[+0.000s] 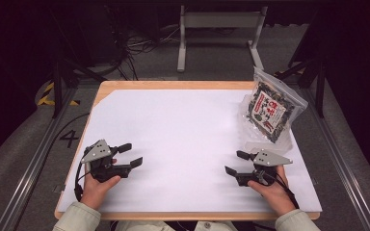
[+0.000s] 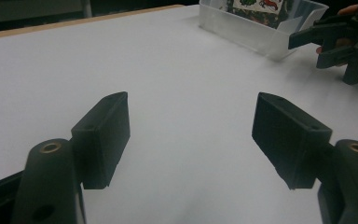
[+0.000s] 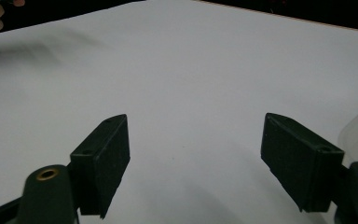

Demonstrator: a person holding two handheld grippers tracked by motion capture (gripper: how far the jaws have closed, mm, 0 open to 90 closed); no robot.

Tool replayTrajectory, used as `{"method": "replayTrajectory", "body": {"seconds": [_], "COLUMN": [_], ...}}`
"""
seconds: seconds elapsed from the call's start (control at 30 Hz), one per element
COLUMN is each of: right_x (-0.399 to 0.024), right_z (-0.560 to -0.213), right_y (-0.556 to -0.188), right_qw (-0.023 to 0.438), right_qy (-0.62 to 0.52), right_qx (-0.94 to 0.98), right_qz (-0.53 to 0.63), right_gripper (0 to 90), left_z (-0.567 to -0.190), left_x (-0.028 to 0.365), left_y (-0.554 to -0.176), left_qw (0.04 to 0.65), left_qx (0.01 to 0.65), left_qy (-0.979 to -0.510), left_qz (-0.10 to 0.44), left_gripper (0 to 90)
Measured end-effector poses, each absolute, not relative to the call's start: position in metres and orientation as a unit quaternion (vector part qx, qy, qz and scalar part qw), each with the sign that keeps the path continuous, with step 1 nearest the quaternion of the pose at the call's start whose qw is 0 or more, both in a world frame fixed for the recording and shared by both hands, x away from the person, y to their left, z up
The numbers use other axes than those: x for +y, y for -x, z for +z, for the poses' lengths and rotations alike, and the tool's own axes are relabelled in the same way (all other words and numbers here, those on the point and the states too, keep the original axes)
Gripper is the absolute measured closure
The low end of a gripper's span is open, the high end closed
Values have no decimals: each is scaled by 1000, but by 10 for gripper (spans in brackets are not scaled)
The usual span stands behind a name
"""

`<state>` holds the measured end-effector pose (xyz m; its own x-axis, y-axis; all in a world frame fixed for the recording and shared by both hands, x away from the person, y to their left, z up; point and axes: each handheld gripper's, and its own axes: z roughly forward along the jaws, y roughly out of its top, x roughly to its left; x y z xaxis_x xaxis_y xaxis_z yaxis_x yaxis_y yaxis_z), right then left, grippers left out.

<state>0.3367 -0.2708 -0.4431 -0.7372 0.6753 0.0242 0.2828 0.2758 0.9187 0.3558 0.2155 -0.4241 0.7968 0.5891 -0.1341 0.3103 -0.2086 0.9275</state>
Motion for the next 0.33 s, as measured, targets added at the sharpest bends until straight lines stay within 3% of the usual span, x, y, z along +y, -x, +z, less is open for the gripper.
{"method": "replayTrajectory", "body": {"seconds": [0.33], "right_x": [-271], "right_z": [-443], "right_y": [-337], "right_qw": [188], "right_qy": [-307], "right_qx": [777], "right_qz": [516], "right_gripper": [231], "left_z": [-426], "left_x": [214], "left_y": [-356], "left_qw": [553], "left_qx": [297], "left_qy": [-769], "left_qz": [126], "left_gripper": [269]}}
